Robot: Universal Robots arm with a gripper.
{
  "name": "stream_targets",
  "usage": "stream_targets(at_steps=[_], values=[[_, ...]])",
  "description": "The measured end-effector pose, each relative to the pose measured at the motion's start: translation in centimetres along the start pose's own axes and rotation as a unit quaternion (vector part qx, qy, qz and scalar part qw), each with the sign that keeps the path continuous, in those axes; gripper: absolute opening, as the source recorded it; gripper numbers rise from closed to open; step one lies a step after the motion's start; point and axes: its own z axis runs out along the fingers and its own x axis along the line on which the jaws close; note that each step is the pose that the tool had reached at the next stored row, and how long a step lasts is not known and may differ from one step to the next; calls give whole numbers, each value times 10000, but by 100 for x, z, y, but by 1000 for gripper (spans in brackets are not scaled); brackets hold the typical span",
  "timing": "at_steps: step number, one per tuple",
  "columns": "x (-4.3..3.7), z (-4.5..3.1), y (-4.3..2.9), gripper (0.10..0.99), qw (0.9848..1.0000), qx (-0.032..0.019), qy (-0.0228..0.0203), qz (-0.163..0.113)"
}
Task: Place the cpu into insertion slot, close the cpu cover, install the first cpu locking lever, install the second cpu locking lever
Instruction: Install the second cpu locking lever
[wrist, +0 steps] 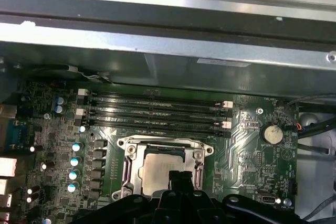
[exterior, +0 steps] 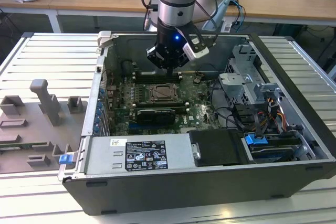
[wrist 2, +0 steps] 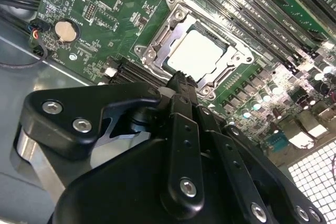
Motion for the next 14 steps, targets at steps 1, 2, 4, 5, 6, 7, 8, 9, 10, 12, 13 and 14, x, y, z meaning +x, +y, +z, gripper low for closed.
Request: stream_targets(at_steps=[1,2,4,5,6,7,8,9,10,12,13,14], values=[[1,0,-8,106,10000,0,0,0],[1,1,-15,106,10000,0,0,0],[3,4,-37,106,10000,-1,1,0],[4,5,-46,106,10000,-1,1,0],[5,6,-62,106,10000,0,2,1],[6,7,-71,106,10000,-1,3,1],[7,8,-80,106,10000,-1,3,0],[8,8,-96,106,10000,-1,3,0],[9,8,-106,106,10000,-1,3,1],[11,8,-130,106,10000,-1,3,0],[12,7,-141,106,10000,-1,3,1],[13,7,-159,106,10000,-1,3,0]])
